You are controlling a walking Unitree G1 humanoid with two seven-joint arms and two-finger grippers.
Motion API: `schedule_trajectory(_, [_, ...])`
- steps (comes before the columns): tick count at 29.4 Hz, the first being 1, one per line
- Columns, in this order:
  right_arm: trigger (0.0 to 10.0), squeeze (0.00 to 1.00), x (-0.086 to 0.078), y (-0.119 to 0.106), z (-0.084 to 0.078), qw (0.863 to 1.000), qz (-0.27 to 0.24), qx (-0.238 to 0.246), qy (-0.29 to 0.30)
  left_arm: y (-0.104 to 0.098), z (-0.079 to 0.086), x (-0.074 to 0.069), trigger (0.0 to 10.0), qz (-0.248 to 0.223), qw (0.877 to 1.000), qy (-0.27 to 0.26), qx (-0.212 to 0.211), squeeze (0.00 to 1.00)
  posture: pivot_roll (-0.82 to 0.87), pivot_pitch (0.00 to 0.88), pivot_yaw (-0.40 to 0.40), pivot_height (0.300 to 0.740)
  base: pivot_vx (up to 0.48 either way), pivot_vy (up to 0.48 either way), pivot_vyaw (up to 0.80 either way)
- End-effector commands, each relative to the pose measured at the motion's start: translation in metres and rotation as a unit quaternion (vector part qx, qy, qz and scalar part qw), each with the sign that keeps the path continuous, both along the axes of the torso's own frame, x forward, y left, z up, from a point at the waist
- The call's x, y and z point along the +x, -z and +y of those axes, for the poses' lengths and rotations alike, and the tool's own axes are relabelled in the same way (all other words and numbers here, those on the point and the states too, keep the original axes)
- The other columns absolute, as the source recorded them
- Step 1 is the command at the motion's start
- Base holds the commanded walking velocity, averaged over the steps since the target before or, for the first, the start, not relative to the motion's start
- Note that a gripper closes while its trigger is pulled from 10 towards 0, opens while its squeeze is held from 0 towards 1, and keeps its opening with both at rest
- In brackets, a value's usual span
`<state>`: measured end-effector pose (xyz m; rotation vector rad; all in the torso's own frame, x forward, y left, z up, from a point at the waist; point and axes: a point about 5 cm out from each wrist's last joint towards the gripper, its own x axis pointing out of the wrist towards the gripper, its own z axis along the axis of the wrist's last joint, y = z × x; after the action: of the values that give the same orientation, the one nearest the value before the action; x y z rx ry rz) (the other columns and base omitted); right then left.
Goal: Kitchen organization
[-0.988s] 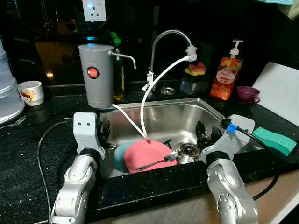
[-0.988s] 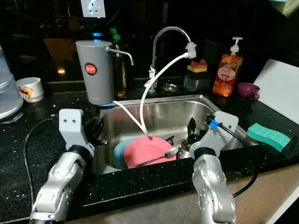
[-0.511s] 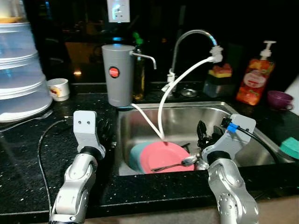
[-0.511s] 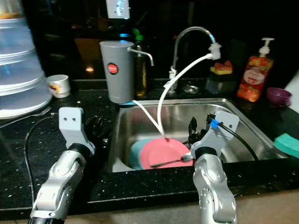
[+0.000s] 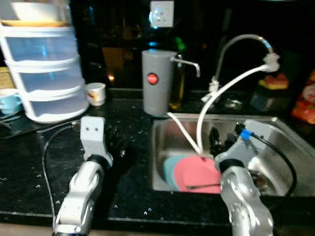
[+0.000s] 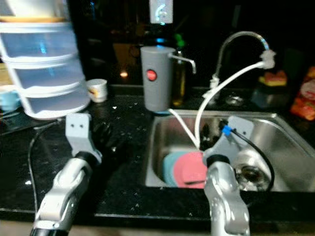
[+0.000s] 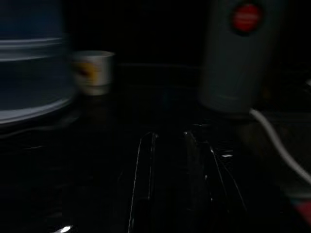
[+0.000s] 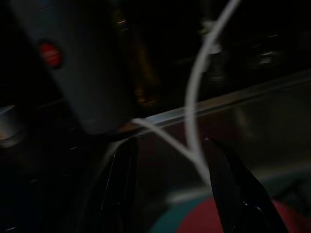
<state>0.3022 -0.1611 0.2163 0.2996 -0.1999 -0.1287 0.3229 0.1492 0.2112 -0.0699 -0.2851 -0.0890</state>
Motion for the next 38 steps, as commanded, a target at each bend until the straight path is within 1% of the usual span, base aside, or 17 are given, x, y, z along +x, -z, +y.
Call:
schedule_trajectory(1, [10.0,0.00,-0.0011,0.0023,-0.0045,1.000,0.008,0.006,0.011,0.0041,-0.0013,0.0008,10.0,0.010,1.000,0.001,0.002,0.00,-0.05,0.000,-0.048,0.740,0.000,0.000,0.00])
schedule_trajectory(8, [10.0,0.00,-0.0007,0.0035,-0.0087,0.999,0.012,0.022,0.020,0.0050,-0.0025,0.0016,10.0,0.012,1.000,0.005,0.002,0.00,-0.05,0.000,-0.048,0.740,0.000,0.000,0.00])
schedule_trajectory(18, [10.0,0.00,0.0001,0.0049,-0.0082,0.999,0.019,0.025,0.020,0.0059,-0.0034,0.0021,10.0,0.013,1.000,0.007,0.002,0.00,-0.05,0.000,-0.047,0.740,0.000,0.000,-0.74])
schedule_trajectory(30, [10.0,0.00,0.0010,0.0042,-0.0078,1.000,0.019,0.016,0.018,0.0062,-0.0046,0.0031,10.0,0.014,1.000,0.008,0.002,0.00,-0.05,0.000,-0.049,0.740,0.000,0.000,0.00])
schedule_trajectory(32, [10.0,0.00,0.0005,0.0047,-0.0072,1.000,0.020,0.016,0.016,0.0070,-0.0046,0.0033,10.0,0.019,1.000,0.008,-0.008,0.00,-0.06,0.000,-0.049,0.740,0.000,0.000,0.00])
schedule_trajectory(38, [10.0,0.00,0.0004,0.0051,-0.0067,1.000,0.021,0.016,0.015,0.0070,-0.0042,0.0039,10.0,0.022,1.000,0.008,-0.007,0.00,-0.06,0.000,-0.049,0.740,0.000,0.042,0.00])
